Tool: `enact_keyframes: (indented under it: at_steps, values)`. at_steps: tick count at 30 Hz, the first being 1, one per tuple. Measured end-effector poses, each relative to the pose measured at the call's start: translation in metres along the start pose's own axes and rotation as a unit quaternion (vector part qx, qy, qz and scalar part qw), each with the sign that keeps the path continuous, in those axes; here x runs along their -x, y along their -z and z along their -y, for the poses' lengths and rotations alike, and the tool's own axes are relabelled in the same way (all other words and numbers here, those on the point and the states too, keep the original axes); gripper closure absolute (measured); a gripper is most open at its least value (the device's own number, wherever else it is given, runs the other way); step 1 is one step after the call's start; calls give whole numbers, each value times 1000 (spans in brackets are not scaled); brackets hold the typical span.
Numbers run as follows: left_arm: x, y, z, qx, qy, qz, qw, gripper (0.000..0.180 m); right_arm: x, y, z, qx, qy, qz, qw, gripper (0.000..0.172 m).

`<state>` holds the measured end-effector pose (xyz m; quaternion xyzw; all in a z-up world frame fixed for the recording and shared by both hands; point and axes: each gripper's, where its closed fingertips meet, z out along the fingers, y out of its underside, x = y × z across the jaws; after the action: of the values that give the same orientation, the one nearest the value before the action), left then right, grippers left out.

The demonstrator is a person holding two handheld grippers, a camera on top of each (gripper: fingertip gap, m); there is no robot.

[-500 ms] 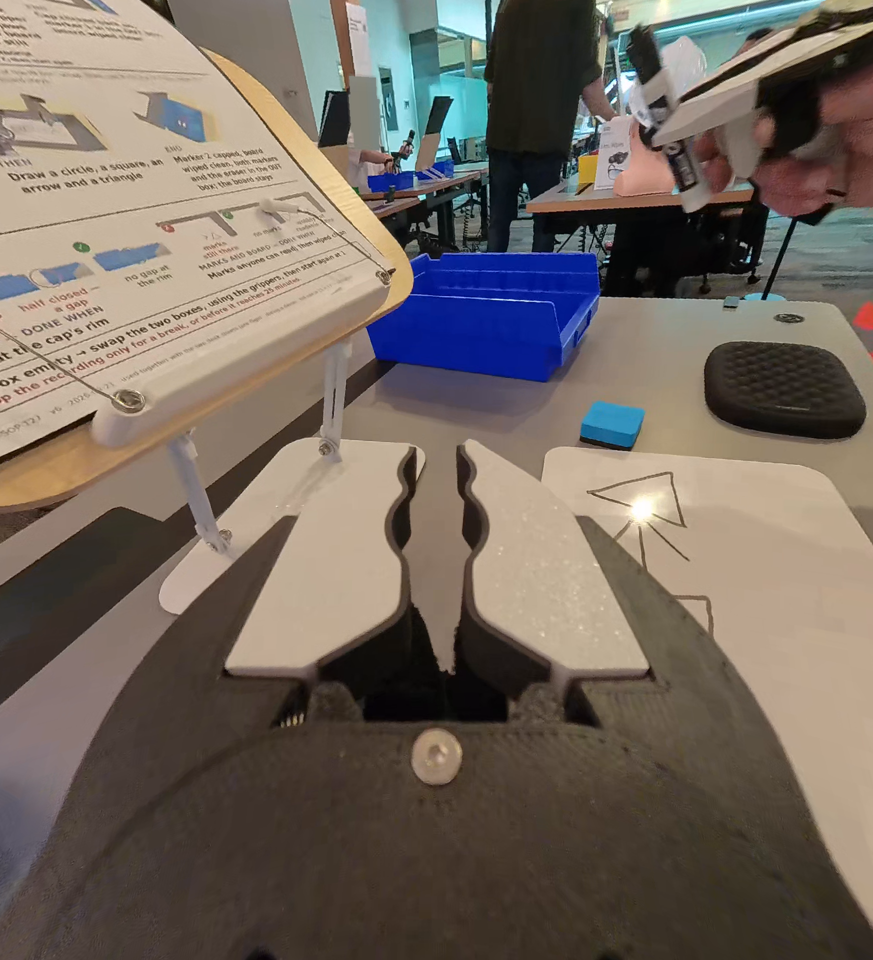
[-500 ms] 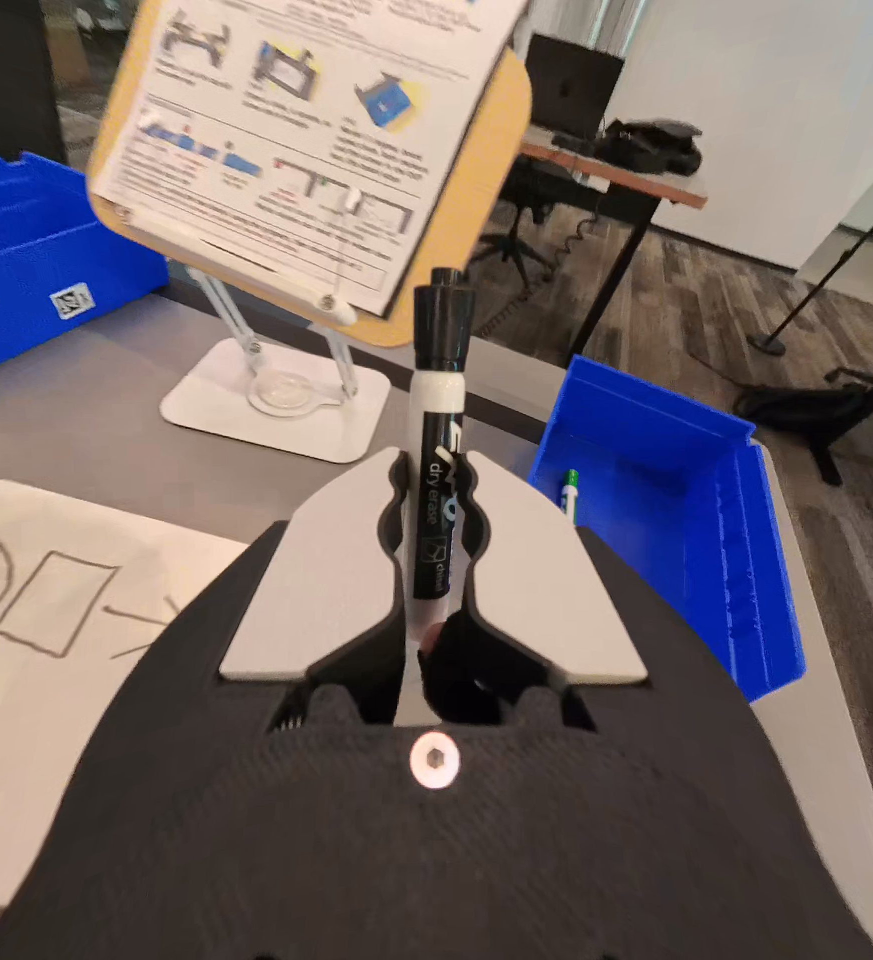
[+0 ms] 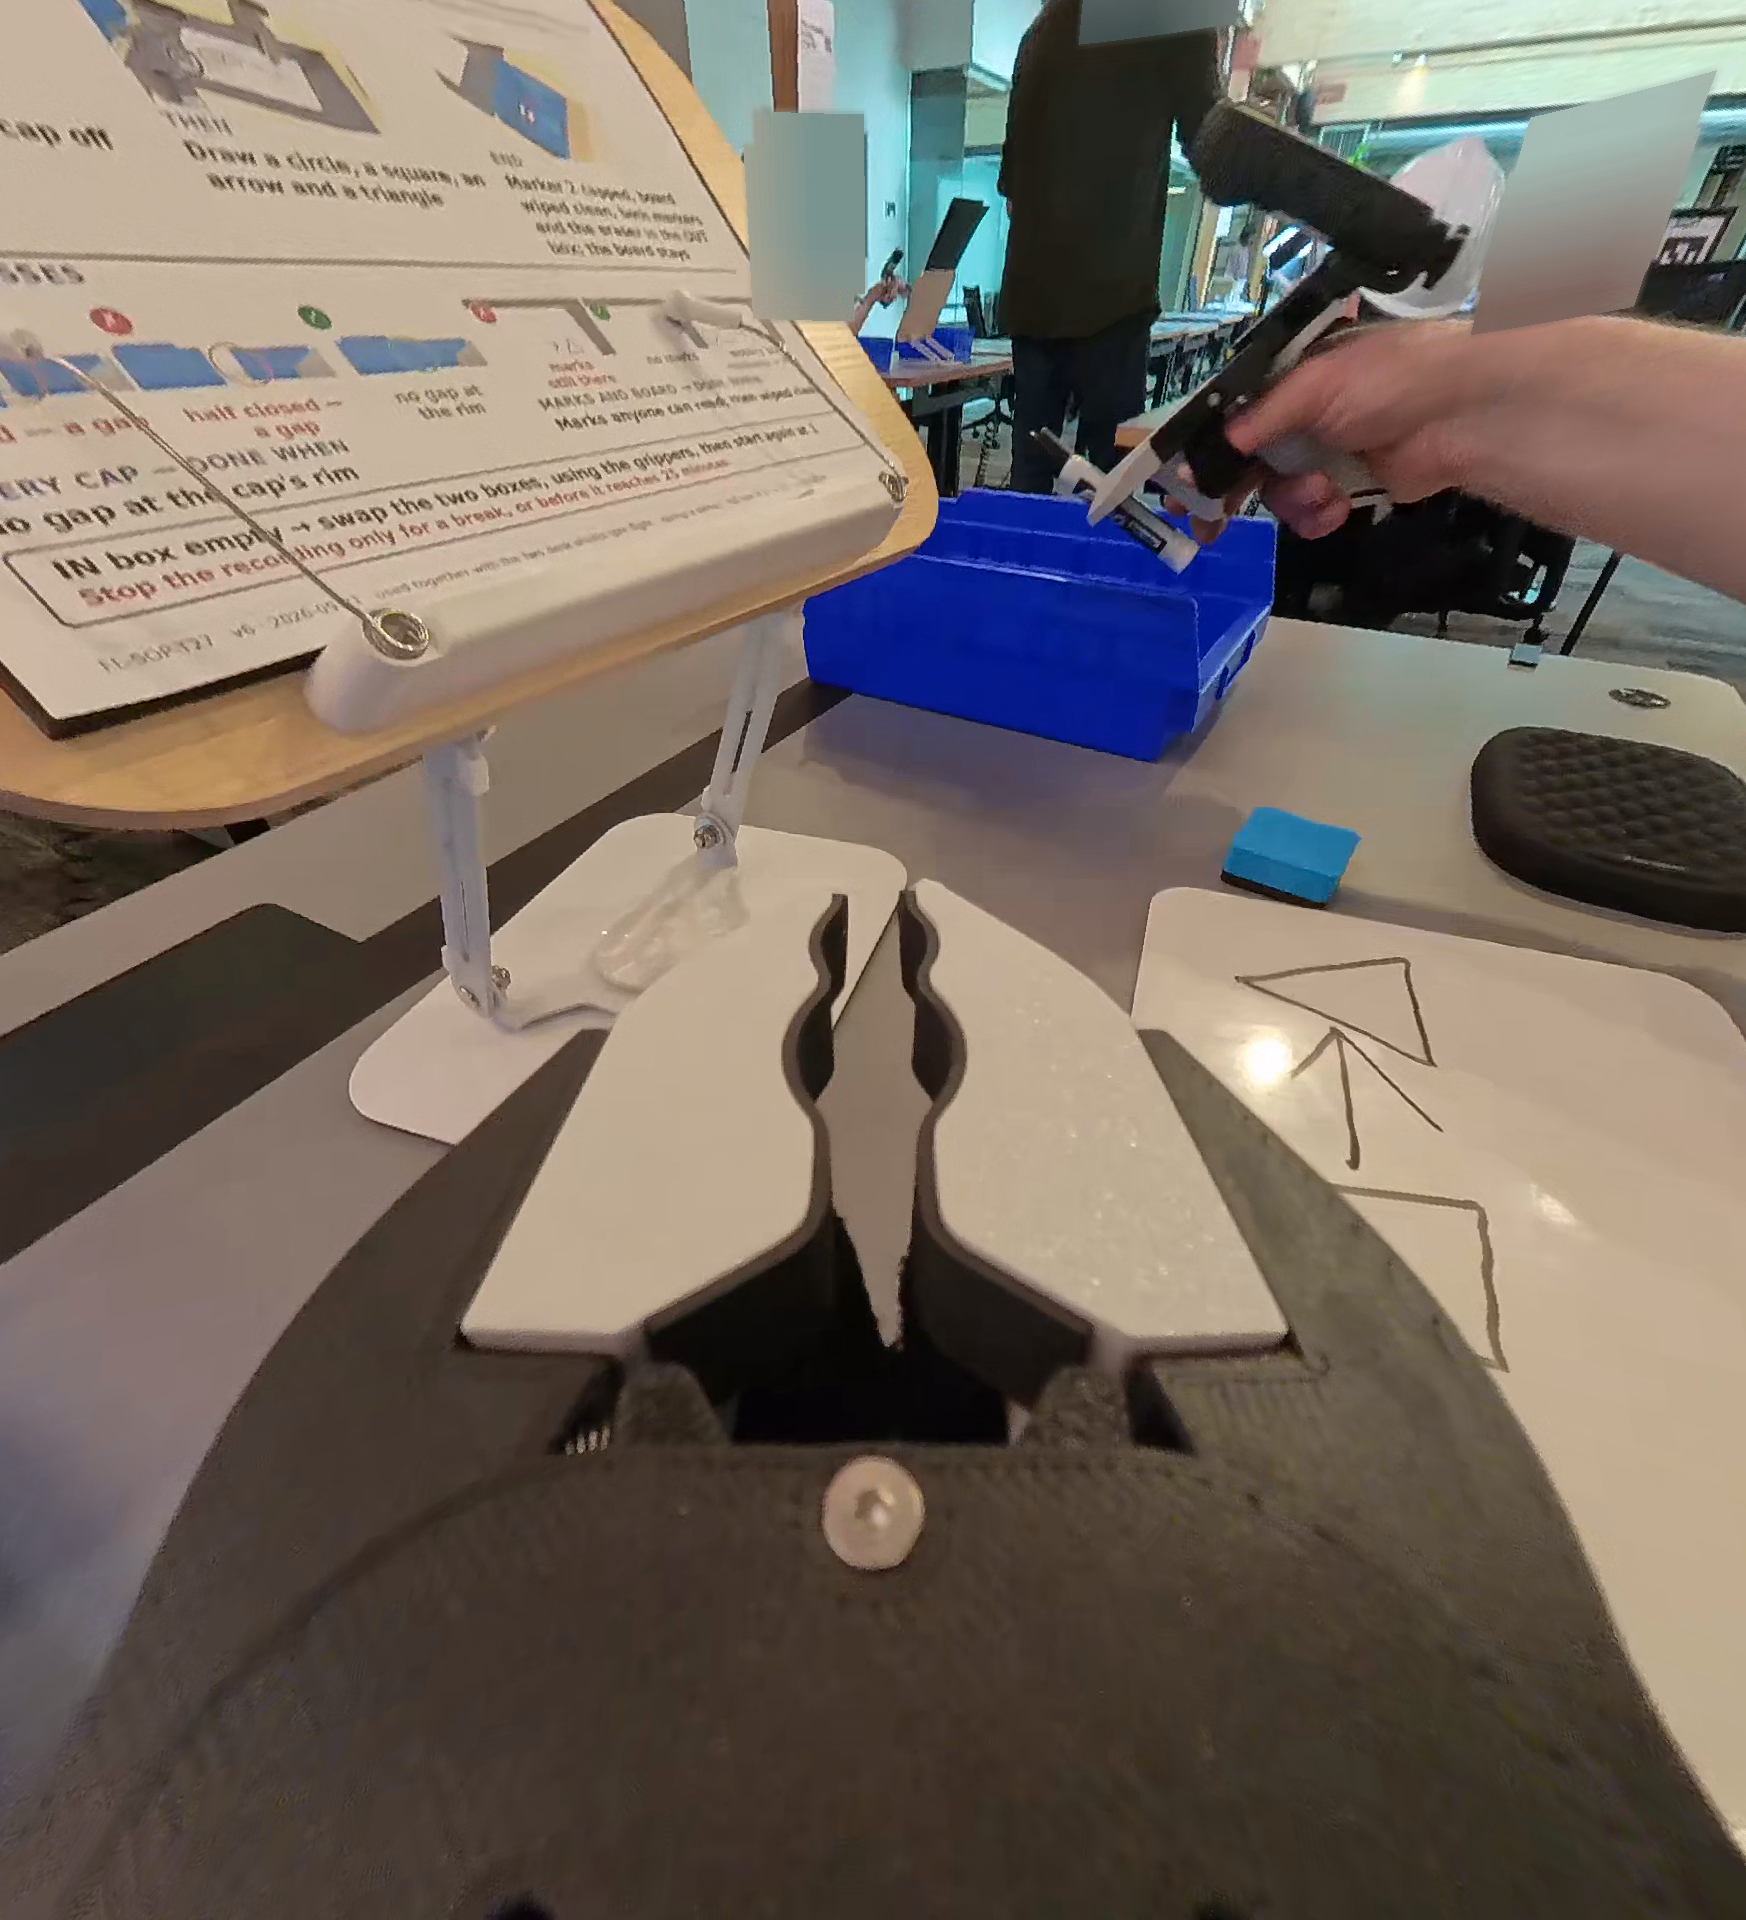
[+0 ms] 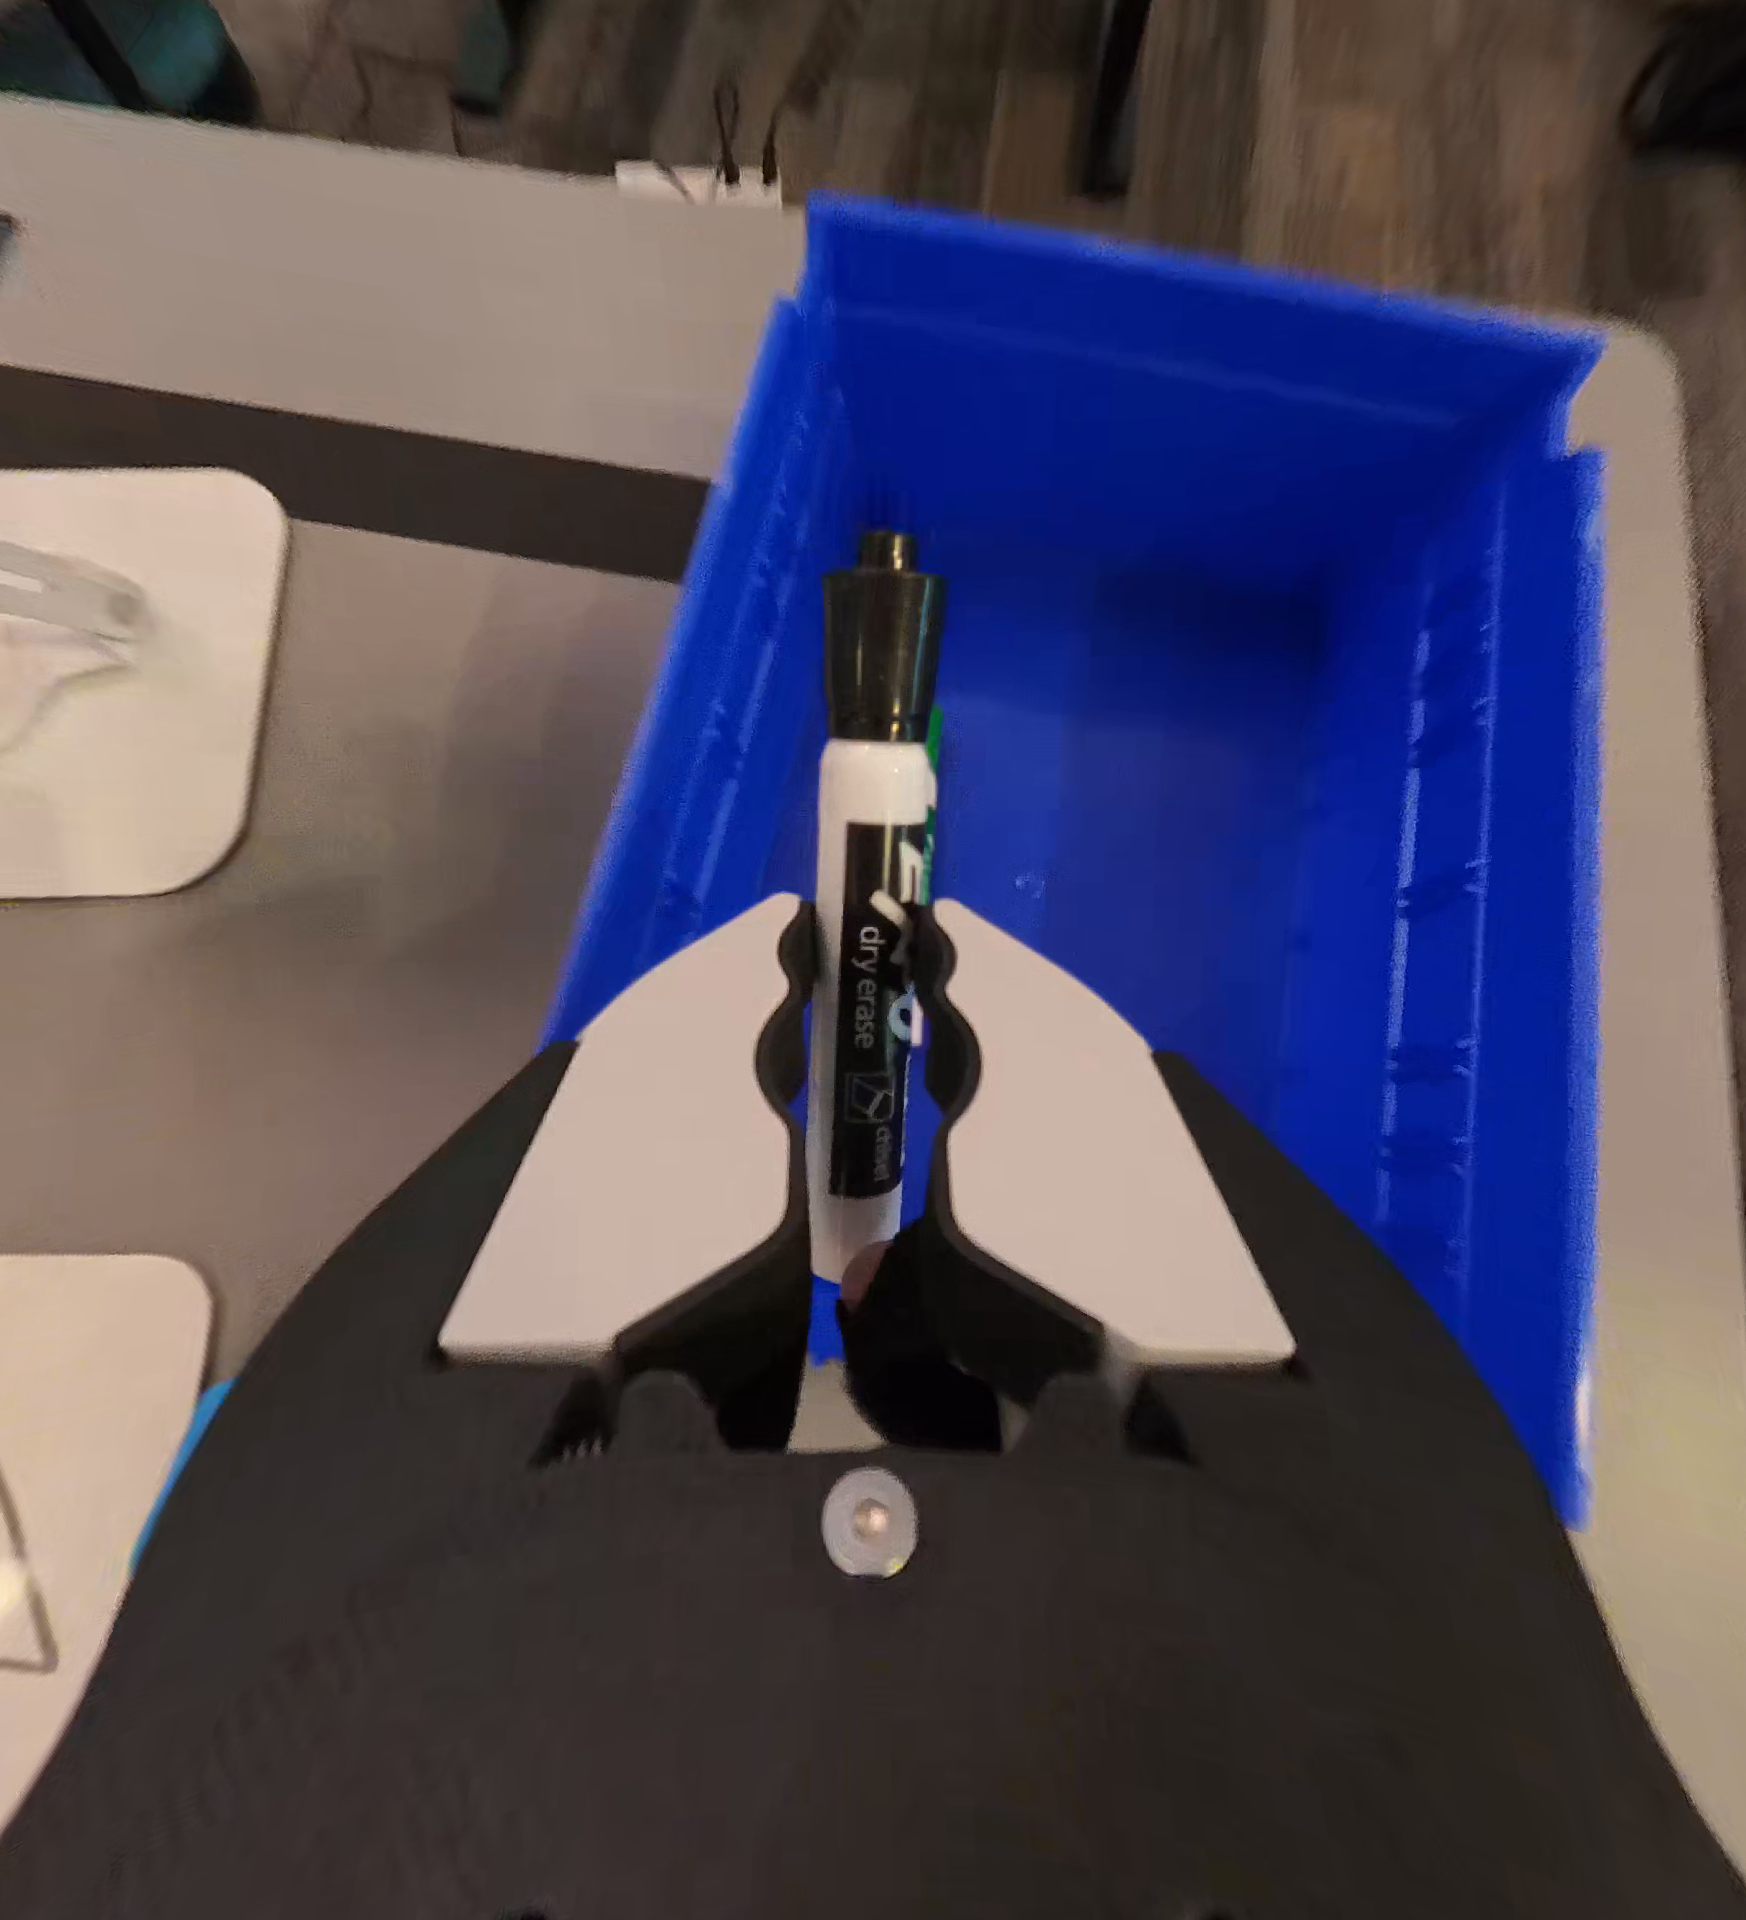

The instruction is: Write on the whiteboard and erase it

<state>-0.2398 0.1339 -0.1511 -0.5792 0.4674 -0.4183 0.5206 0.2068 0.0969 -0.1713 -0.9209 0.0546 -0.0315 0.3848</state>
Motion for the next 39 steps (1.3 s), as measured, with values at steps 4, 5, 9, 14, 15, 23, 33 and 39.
enact_keyframes:
  at_steps: [4,5,9,14,15,23,33,39]
  values:
    - [0,-4,-7,10,3,-2,1000,170,-23,-42,-18,65,-9,-5,998,151]
    - [-1,-5,-8,14,5,-4,1000,170,-27,-50,-22,80,-8,-7,997,151]
    - [4,-7,-15,21,10,-1,1000,169,-36,-78,-30,115,-12,-1,993,152]
    - [7,-9,-22,30,19,0,999,170,-43,-104,-37,144,-23,0,989,152]
    - [8,-9,-23,31,19,1,999,170,-43,-108,-40,152,-24,2,988,152]
    - [11,-10,-28,37,28,0,999,170,-46,-127,-49,180,-25,5,983,150]
    - [6,-12,-29,43,32,-15,998,168,-32,-66,-8,96,36,12,995,133]
    - [0,-13,-33,61,33,-34,997,165,67,43,-16,14,272,91,958,130]
